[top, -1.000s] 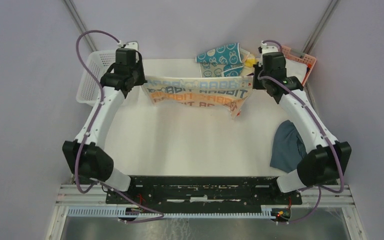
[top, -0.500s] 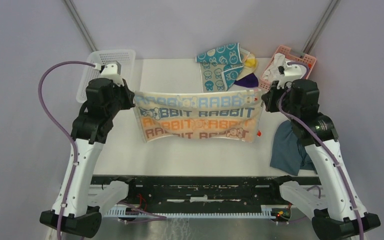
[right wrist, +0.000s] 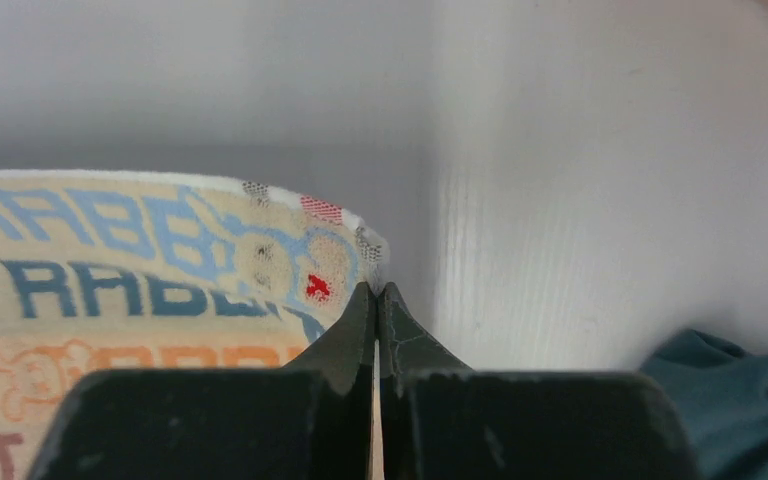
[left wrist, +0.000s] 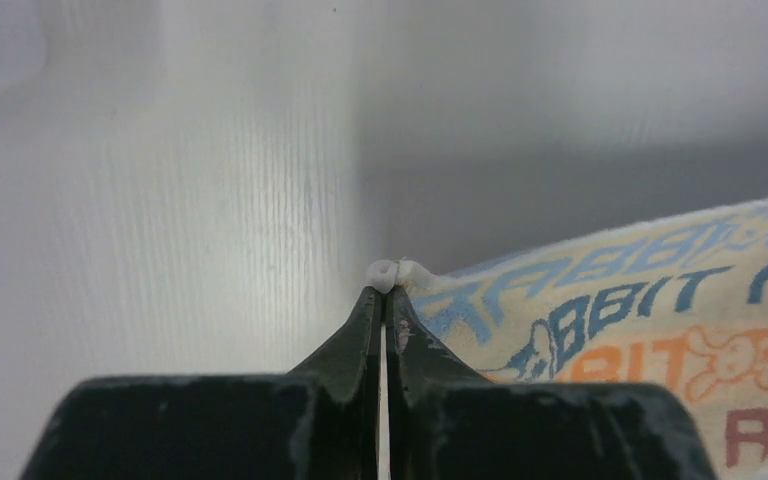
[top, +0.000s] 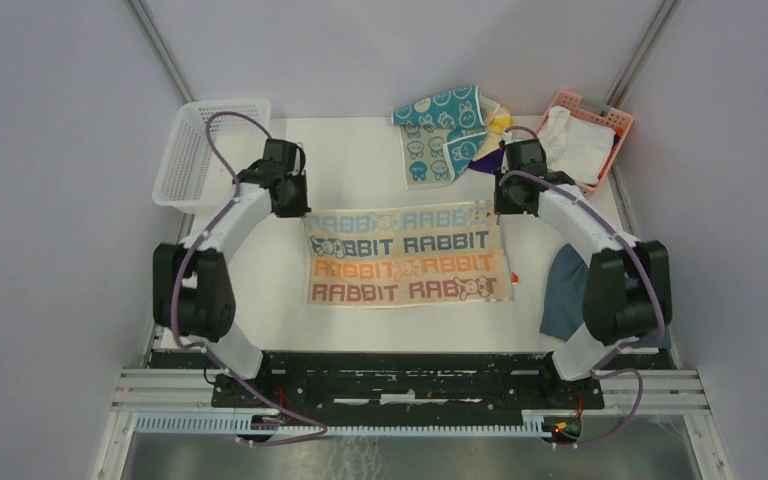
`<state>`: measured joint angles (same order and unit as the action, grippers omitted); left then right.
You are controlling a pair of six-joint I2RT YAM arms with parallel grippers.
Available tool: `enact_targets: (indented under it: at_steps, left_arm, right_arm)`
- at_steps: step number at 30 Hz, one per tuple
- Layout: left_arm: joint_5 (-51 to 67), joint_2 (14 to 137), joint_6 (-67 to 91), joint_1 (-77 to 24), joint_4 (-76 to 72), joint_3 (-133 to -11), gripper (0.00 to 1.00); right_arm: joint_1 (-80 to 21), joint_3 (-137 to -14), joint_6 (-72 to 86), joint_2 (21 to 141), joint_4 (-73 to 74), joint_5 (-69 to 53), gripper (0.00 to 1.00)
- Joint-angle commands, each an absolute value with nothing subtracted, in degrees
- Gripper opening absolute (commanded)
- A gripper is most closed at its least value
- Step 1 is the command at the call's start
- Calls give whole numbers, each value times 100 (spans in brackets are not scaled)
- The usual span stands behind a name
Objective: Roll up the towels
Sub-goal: Flatten out the towel at the center of the board.
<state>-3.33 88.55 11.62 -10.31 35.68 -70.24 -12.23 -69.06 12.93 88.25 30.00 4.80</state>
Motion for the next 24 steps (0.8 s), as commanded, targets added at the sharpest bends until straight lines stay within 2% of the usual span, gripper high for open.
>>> enact_targets:
  at_steps: [1, 9, 15, 24]
  left_arm:
    - [-589, 9989, 1241, -983, 2919, -8015, 3]
    - [-569, 11058, 782, -898, 2479, -8701, 3]
    - [-430, 11123, 744, -751, 2172, -8433, 3]
    - [-130, 10798, 846, -727, 2179, -8144, 3]
  right_arm:
    - [-1014, -7454, 1128, 9714, 2084, 629, 0]
    - [-646, -7873, 450, 10798, 1490, -5, 2]
    - [-400, -7660, 331, 10971, 1137, -536, 6]
    - [-342, -7272, 164, 10709, 986, -909, 6]
